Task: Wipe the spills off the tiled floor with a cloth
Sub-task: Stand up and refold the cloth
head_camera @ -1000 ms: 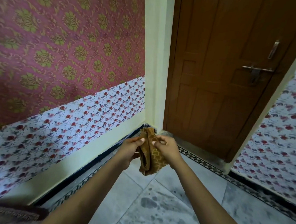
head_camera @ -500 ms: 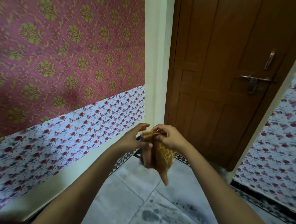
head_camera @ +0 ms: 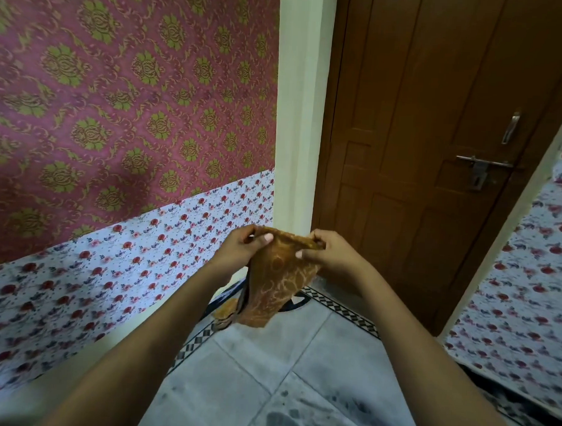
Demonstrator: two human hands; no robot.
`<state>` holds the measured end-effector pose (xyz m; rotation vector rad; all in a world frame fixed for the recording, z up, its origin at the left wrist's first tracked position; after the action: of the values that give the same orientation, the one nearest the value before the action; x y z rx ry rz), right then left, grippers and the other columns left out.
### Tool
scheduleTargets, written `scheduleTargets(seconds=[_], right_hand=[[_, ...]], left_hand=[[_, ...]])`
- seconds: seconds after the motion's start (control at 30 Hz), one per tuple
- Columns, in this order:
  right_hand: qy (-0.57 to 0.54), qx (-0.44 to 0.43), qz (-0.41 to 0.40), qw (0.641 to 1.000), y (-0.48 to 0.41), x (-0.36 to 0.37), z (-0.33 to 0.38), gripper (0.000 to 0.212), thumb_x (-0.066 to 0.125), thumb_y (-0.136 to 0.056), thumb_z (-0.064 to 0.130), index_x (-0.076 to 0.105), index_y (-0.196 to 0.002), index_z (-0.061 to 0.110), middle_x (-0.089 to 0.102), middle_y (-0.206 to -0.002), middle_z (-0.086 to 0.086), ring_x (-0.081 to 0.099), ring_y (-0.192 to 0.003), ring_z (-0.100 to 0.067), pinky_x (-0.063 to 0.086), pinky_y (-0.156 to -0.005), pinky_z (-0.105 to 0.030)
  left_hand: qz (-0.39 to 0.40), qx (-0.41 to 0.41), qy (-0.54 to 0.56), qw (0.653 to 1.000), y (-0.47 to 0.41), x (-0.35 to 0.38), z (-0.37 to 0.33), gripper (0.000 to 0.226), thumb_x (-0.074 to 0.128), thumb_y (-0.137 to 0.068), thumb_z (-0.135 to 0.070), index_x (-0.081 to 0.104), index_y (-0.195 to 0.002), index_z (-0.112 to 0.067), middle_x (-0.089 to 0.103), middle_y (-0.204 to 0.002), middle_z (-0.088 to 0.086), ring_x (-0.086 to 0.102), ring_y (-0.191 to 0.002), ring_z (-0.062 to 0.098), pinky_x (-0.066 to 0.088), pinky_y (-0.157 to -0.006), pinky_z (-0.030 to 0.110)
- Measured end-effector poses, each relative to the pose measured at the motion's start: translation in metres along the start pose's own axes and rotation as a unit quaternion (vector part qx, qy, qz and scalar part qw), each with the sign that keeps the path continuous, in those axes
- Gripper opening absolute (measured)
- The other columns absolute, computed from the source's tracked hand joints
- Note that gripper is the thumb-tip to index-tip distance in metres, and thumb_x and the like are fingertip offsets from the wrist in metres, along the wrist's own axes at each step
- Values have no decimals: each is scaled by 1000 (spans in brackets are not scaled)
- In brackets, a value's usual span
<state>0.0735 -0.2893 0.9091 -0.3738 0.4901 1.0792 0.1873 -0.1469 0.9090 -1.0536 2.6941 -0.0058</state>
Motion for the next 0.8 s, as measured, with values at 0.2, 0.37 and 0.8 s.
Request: scheduleTargets(seconds=[0.2,0.37,0.8], right_hand=[[-172,-31,-105,979,-7,-8,25,14,72,-80,19,58,-80,16,60,-77,0,58,-71,-10,47,-57,-13],[-261,26,-116,958,-10,-15,17,18,75,-76,19,64,-87,10,66,-85,-6,63,-78,-16,53,-73,-27],[-486,182,-121,846,-5,24,-25,54,72,-78,17,50,-125,1,61,-120,-16,58,-111,-28,48,-96,-43]], left_hand=[[123,-57,17,991,-4,-11,3,42,71,-82,-25,55,-120,-17,65,-113,3,60,-106,21,52,-84,28],[107,-99,132,980,2,5,24,29,63,-86,-22,58,-114,-16,63,-118,6,56,-114,27,50,-92,39],[-88,-127,166,974,-7,6,-3,33,70,-82,-23,61,-113,-15,65,-108,7,61,-101,28,48,-94,43]])
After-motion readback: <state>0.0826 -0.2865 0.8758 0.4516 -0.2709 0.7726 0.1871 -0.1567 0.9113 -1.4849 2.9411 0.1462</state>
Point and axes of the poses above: each hand's wrist, its own y-axis away from the middle knuckle, its own x-axis out of the palm, z = x × y, the point moved 5 cm from there along -y, towards the middle knuckle
